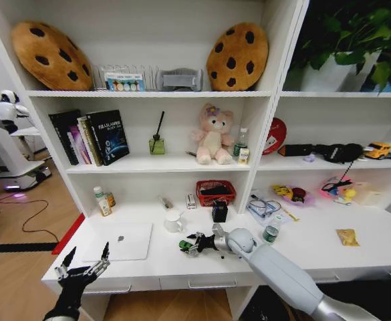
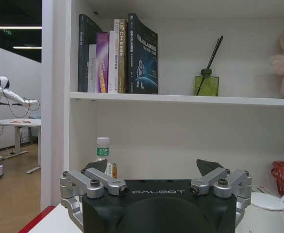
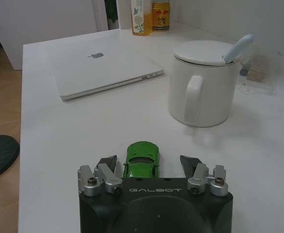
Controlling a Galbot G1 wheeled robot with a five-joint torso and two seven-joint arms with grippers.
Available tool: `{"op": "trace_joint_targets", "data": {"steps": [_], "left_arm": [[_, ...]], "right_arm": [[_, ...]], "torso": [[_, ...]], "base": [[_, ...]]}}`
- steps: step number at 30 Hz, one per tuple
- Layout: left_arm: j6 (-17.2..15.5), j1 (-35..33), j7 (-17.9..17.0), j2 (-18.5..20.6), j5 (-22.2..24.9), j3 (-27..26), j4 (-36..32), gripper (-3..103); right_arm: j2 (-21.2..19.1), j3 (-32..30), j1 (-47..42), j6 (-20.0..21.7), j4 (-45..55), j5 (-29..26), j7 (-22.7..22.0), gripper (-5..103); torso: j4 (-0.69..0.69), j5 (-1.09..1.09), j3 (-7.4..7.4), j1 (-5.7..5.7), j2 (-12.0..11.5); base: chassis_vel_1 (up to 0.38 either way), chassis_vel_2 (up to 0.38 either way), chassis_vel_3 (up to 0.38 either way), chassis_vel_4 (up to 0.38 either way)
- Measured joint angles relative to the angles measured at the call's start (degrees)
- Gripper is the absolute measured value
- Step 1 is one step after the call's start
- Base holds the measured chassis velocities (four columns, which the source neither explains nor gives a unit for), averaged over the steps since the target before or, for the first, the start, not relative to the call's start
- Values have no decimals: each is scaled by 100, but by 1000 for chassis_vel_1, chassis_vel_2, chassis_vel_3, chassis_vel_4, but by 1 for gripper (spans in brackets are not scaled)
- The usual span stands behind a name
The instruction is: Organize the objects on the table.
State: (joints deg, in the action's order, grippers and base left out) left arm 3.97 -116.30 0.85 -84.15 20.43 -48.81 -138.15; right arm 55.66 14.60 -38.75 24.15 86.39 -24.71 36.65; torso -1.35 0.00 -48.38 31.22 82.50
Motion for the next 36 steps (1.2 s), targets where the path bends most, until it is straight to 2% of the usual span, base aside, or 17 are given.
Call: {"op": "trace_joint_targets", "data": {"steps": [7,12,14,15,16,17,19,21,25,27,36], "left_arm": [[0,0,0,0,0,0,0,100],[0,0,0,0,0,0,0,100],[0,0,0,0,0,0,0,100],[0,0,0,0,0,0,0,100],[0,0,0,0,0,0,0,100],[0,0,0,0,0,0,0,100],[0,0,0,0,0,0,0,100],[0,0,0,0,0,0,0,100],[0,0,0,0,0,0,0,100],[0,0,0,0,0,0,0,100],[0,0,0,0,0,0,0,100]], "right_arm": [[-17,49,-32,-16,30,4,2,76],[-19,105,-18,-19,28,26,20,68],[-15,114,-17,-19,25,27,20,68],[-10,120,-18,-15,21,29,20,61],[-10,120,-18,-15,21,29,20,61],[-9,127,-19,-11,18,35,21,56],[-9,136,-20,-9,17,40,24,56],[-7,139,-30,-6,5,56,26,44],[-6,137,-44,-6,4,69,26,44],[-6,110,-65,-6,9,77,27,36],[-43,-114,-204,54,351,31,-72,35]], "torso": [[0,0,0,0,0],[0,0,0,0,0],[0,0,0,-1,1],[0,0,0,-1,1],[0,0,0,-1,1],[0,0,0,-1,1],[0,0,0,-1,1],[0,0,1,-1,0],[0,1,1,-1,0],[1,1,0,-1,0],[-1,0,-5,0,-4]], "base": [[0,0,0,0],[0,0,0,0],[0,0,0,0],[0,0,0,0],[0,0,0,0],[0,0,0,0],[0,0,0,0],[0,0,0,0],[0,0,0,0],[0,0,0,0],[0,0,0,0]]}}
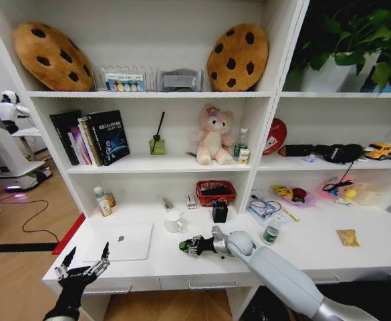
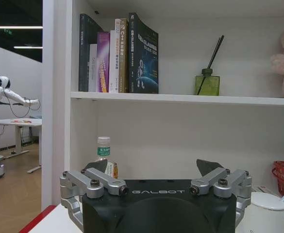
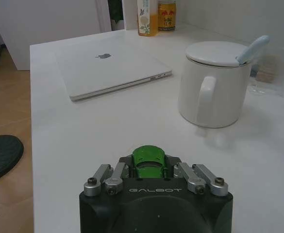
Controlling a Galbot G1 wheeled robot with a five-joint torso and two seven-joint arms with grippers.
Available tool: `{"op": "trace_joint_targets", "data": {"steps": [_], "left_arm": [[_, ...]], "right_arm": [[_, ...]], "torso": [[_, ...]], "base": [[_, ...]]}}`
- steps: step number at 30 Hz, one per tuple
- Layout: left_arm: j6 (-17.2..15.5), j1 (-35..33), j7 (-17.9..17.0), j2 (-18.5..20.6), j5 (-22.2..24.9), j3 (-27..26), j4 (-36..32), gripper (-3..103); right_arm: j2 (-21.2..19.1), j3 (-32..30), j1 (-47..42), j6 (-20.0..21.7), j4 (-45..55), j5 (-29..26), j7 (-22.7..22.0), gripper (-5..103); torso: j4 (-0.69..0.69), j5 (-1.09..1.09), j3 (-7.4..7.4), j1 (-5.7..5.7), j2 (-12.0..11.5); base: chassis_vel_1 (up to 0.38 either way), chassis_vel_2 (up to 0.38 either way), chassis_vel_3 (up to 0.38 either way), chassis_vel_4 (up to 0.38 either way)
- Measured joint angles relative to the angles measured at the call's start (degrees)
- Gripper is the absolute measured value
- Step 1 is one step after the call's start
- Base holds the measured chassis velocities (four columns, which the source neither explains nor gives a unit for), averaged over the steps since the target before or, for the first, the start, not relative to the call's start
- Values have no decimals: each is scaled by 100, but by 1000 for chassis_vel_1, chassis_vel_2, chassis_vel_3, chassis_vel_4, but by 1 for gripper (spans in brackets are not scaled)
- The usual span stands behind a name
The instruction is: Organize the objects on the table.
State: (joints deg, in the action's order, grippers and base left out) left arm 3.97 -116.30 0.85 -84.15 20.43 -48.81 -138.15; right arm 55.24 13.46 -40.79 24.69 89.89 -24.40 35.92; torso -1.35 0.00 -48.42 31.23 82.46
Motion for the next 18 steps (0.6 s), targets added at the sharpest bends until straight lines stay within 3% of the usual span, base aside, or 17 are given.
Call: {"op": "trace_joint_targets", "data": {"steps": [8,11,12,13,14,16,18], "left_arm": [[0,0,0,0,0,0,0,100],[0,0,0,0,0,0,0,100],[0,0,0,0,0,0,0,100],[0,1,0,0,0,0,0,100],[0,1,0,0,0,0,0,100],[0,0,-1,0,0,0,1,100],[0,0,-1,0,0,0,0,100]], "right_arm": [[-44,-763,-138,46,1310,-304,-199,35],[38,-1204,275,58,1880,-718,-747,35],[38,-1204,275,58,1880,-718,-747,35],[130,-1311,562,60,1962,-964,-1129,35],[130,-1311,562,60,1962,-964,-1129,35],[405,-1464,1093,104,1900,-1365,-1741,35],[593,-1533,1326,153,1750,-1471,-1922,35]], "torso": [[1,0,2,0,1],[0,0,3,0,2],[0,0,3,0,2],[1,-1,3,0,3],[1,-1,3,0,3],[1,-2,3,0,3],[1,-1,4,0,3]], "base": [[0,0,0,0],[0,0,0,0],[0,0,0,0],[0,0,0,0],[0,0,0,0],[0,0,0,0],[0,0,0,0]]}}
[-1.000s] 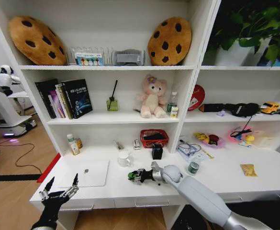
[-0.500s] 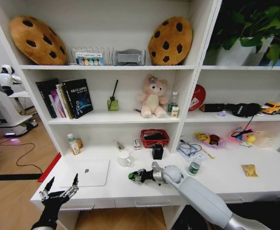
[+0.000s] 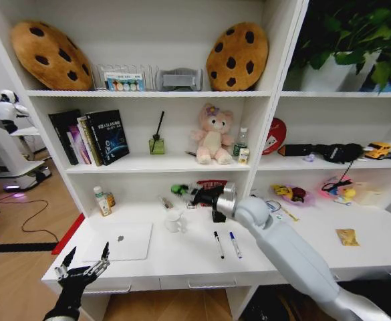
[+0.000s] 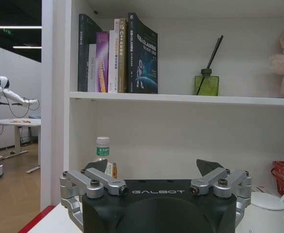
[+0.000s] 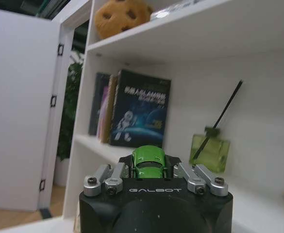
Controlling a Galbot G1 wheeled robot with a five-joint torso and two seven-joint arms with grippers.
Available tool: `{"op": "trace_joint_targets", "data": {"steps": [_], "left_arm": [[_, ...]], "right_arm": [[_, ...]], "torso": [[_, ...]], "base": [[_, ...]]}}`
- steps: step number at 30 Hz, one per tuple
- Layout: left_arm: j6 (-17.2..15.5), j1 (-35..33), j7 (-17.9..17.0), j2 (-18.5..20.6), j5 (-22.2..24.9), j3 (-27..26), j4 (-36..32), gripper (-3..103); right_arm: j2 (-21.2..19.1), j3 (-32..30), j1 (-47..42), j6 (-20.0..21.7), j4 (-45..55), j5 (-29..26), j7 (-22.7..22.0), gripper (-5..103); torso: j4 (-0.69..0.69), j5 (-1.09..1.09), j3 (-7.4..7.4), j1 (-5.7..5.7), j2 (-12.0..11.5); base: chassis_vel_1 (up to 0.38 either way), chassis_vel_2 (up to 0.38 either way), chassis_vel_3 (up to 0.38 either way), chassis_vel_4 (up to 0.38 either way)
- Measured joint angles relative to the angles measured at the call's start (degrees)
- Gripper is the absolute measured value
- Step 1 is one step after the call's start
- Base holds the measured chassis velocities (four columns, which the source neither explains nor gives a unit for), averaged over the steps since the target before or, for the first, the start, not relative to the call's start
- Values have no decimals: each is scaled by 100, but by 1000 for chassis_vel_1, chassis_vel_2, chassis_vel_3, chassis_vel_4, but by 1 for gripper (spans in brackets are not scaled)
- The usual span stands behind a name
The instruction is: Organize the objects on the table.
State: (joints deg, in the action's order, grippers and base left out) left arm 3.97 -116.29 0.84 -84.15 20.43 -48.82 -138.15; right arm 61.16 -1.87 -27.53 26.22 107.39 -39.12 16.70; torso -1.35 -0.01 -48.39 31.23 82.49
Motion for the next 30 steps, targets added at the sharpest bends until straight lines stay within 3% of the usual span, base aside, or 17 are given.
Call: {"op": "trace_joint_targets", "data": {"steps": [2,4,9,13,17,25,28,29,30], "left_arm": [[0,0,1,0,0,0,0,100],[0,0,3,0,0,1,0,100],[0,0,1,0,0,1,0,100],[0,0,1,0,0,1,0,100],[0,0,1,0,0,1,0,100],[0,0,1,0,0,1,0,100],[0,0,1,0,0,1,0,100],[0,0,1,0,0,1,0,100],[0,0,1,0,0,1,0,100]], "right_arm": [[490,-47,509,15,-552,-37,-320,35],[643,-49,661,15,-750,-25,-398,35],[1447,-110,1371,-133,-2288,602,-721,35],[1634,-157,1535,-99,-2694,699,-945,35],[1853,-170,1668,233,-3153,518,-1457,35],[1860,-77,1609,305,-3391,606,-1510,32],[1875,-41,1621,226,-3498,679,-1514,41],[1895,-23,1646,130,-3547,740,-1518,52],[1898,2,1655,46,-3550,788,-1519,52]], "torso": [[-1,1,0,0,0],[1,2,0,0,0],[1,1,-1,1,-1],[-1,0,0,1,0],[0,0,0,0,0],[-1,1,0,0,0],[0,1,0,0,0],[0,2,0,0,0],[1,1,0,0,0]], "base": [[0,0,0,0],[0,0,0,0],[0,0,0,0],[0,0,0,0],[0,0,0,0],[0,0,0,0],[0,0,0,0],[0,0,0,0],[0,0,0,0]]}}
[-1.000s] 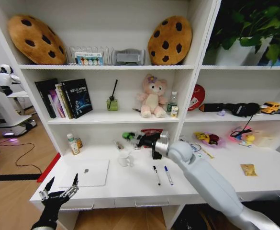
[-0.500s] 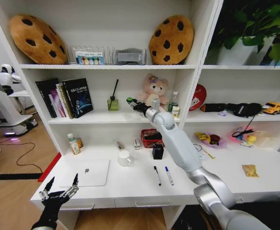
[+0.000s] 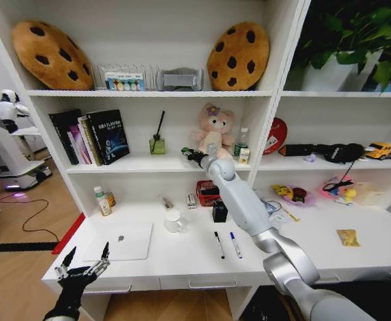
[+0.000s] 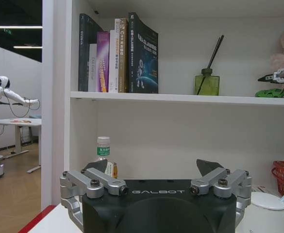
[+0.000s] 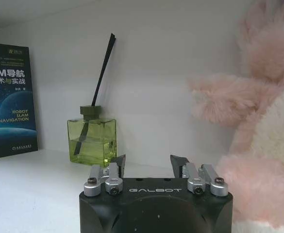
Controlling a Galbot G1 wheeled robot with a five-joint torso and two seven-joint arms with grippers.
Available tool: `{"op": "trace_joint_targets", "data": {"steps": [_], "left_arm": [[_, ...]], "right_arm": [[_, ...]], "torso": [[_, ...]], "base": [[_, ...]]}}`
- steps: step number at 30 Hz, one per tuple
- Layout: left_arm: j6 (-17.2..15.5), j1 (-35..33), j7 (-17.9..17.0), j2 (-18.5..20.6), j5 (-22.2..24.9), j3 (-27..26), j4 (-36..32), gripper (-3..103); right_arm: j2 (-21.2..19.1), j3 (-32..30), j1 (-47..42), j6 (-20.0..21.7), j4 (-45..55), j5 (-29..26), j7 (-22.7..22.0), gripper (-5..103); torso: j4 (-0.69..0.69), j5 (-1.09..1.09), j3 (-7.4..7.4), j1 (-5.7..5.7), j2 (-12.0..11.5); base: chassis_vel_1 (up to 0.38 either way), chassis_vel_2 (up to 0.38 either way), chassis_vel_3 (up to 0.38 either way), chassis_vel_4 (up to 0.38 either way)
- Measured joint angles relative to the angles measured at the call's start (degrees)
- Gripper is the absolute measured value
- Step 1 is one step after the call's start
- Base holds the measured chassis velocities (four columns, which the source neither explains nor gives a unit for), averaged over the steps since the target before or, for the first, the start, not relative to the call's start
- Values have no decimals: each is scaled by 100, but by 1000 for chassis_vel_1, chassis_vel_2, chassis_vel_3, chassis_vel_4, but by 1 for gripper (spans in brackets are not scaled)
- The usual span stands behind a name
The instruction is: Organize the objects on the table.
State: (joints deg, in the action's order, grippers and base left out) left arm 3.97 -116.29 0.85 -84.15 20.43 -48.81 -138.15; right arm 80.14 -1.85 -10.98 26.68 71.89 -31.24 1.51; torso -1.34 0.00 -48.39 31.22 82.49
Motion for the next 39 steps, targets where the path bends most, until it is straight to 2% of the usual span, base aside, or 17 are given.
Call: {"op": "trace_joint_targets", "data": {"steps": [1,3,6,8,12,14,15,17,18,20,22,23,27,31,32,34,39], "left_arm": [[0,0,0,0,0,0,0,100],[0,0,0,0,0,0,0,100],[0,0,0,0,0,0,0,100],[0,0,0,0,0,0,0,100],[0,0,-1,0,0,0,0,100],[0,0,0,0,0,-1,0,100],[0,0,0,0,0,-1,0,100],[0,0,2,0,0,0,0,100],[0,0,2,0,0,0,0,100],[0,0,3,0,0,1,0,100],[0,0,2,0,0,0,0,100],[0,0,2,0,0,0,0,100],[0,0,1,0,0,0,0,100],[0,0,1,0,0,-1,0,100],[0,0,1,0,0,-1,0,100],[0,0,-2,0,0,-1,-1,100],[0,0,-1,0,0,-1,0,100]], "right_arm": [[0,0,0,0,0,0,0,52],[-83,80,-15,-86,234,108,73,68],[-162,127,-75,-123,498,126,75,74],[-393,202,-274,12,1213,-88,-117,84],[-709,260,-630,278,2228,-591,-509,94],[-1404,158,-1283,661,3427,-1411,-925,100],[-1404,158,-1283,661,3427,-1411,-925,100],[-2089,-126,-2005,866,4256,-1733,-1146,100],[-2089,-126,-2005,866,4256,-1733,-1146,100],[-2476,-602,-2983,894,4935,-1671,-1288,100],[-2602,-1019,-4009,760,5235,-1254,-1252,100],[-2602,-1019,-4009,760,5235,-1254,-1252,100],[-2472,-1301,-5144,324,5288,-441,-1324,100],[-1556,-882,-5853,-214,4580,146,-2400,100],[-1556,-882,-5853,-214,4580,146,-2400,100],[-1007,-620,-5933,-480,3982,442,-2705,100],[-666,-451,-5861,-625,3512,484,-3088,103]], "torso": [[0,0,0,0,0],[1,0,0,0,0],[0,0,0,0,0],[0,0,0,0,0],[2,2,0,1,0],[2,-1,1,-2,1],[2,-1,1,-2,1],[-5,3,1,-1,1],[-5,3,1,-1,1],[-4,-1,2,-1,1],[-4,5,1,-2,1],[-4,5,1,-2,1],[-4,0,2,-2,2],[1,-1,0,-2,1],[1,-1,0,-2,1],[1,-1,0,0,1],[2,-1,0,0,0]], "base": [[0,0,0,0],[0,0,0,0],[0,0,0,0],[0,0,0,0],[0,0,0,0],[0,0,0,0],[0,0,0,0],[0,0,0,0],[0,0,0,0],[0,0,0,0],[0,0,0,0],[0,0,0,0],[0,0,0,0],[0,0,0,0],[0,0,0,0],[0,0,0,0],[0,0,0,0]]}}
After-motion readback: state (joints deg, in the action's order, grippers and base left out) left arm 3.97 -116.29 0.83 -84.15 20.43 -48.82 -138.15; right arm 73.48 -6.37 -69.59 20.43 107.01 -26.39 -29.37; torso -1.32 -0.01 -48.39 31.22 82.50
